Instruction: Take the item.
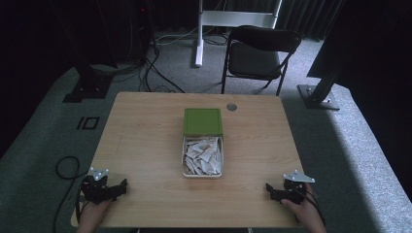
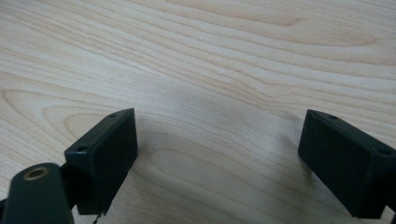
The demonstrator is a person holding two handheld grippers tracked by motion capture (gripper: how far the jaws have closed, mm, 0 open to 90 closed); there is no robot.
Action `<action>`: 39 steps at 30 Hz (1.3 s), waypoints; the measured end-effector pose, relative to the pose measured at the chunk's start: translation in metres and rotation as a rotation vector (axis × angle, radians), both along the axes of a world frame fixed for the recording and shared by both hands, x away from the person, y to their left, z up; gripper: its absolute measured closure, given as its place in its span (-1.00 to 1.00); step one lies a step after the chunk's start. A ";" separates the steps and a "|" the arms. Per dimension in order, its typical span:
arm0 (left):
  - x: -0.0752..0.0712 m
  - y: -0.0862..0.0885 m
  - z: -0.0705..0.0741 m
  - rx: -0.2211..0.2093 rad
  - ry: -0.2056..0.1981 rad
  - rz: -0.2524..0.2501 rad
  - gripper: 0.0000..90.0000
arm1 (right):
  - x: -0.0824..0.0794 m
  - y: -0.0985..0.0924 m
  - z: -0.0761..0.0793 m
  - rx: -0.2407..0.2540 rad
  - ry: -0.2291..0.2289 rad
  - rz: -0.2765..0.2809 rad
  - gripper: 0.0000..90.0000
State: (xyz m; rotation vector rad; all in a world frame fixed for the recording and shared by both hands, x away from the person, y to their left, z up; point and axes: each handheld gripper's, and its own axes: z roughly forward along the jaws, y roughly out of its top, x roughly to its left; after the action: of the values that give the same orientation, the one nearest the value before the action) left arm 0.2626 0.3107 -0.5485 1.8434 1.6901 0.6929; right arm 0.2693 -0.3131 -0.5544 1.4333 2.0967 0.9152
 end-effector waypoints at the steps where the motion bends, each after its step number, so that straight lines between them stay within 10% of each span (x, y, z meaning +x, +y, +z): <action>1: 0.000 0.000 0.000 0.000 0.000 0.000 -0.96 | 0.000 0.000 0.000 0.000 0.000 -0.001 -0.74; 39: 0.002 0.000 0.000 -0.001 -0.003 -0.017 -0.97 | 0.015 0.017 0.009 0.002 -0.006 -0.056 -0.70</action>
State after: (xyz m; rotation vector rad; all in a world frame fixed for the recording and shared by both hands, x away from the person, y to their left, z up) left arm 0.2646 0.3109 -0.5488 1.8534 1.6703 0.6870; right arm 0.2840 -0.2966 -0.5458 1.4810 2.0414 0.8986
